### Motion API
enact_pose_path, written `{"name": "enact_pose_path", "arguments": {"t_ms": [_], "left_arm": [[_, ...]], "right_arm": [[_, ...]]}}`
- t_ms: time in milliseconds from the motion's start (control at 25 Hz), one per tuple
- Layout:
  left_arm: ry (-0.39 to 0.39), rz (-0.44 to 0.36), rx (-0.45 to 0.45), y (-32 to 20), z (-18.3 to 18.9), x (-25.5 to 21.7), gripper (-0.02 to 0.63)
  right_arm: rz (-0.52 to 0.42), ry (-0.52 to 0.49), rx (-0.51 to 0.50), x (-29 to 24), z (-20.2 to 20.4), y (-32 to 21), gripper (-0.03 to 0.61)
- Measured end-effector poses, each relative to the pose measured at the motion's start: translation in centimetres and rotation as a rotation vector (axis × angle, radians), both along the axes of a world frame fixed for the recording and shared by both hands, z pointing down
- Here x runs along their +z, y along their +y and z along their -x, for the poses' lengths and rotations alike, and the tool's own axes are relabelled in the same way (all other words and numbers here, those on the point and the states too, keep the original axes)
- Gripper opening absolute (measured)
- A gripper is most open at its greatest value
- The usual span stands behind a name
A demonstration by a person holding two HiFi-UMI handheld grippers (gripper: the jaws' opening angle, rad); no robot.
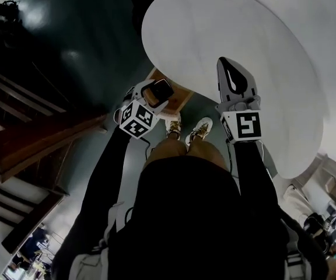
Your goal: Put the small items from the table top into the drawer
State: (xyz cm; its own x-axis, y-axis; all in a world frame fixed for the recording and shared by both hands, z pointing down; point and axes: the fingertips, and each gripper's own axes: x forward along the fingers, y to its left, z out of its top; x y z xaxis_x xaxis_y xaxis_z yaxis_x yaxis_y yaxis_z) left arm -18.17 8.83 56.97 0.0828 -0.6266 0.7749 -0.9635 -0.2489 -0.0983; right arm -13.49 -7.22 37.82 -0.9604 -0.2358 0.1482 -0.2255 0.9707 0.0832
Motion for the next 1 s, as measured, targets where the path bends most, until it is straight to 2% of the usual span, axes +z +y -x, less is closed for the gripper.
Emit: {"name": "enact_pose_path", "arguments": {"t_ms": [120,200,280,480,640,760,1000], "left_arm": [[-0.038,0.15,0.08,1.5,1.4,5.3,0.328],[-0.118,0.235,0.156,1.4,1.9,8.2,0.328],[-0.207,0.299,0.281,1.0,2.0,10.8,0.328],[-0.312,0.36,0.624,0.5,0.4,15.8,0.328],[-0.306,0.408,0.807,1.2,-1.5,19.2,0.328],[-0.301,0.426,0.836,1.3,-1.9,21.9,0.328],[-0.268,0.453,0.775,-0.2,-2.0,25.4,0.328]], "right_arm": [[-0.002,0.042,0.011,1.0,0.4,0.5,0.025],[-0.01,0.062,0.02,1.4,0.2,0.3,0.025],[-0.021,0.085,0.031,2.0,0.1,0.2,0.025],[0.007,0.077,0.106,1.9,0.1,-0.3,0.025],[0.015,0.116,0.169,2.5,-1.6,-0.7,0.025],[0.015,0.148,0.211,3.2,-3.2,-0.8,0.025],[0.037,0.227,0.279,4.6,-7.1,-1.5,0.025]]}}
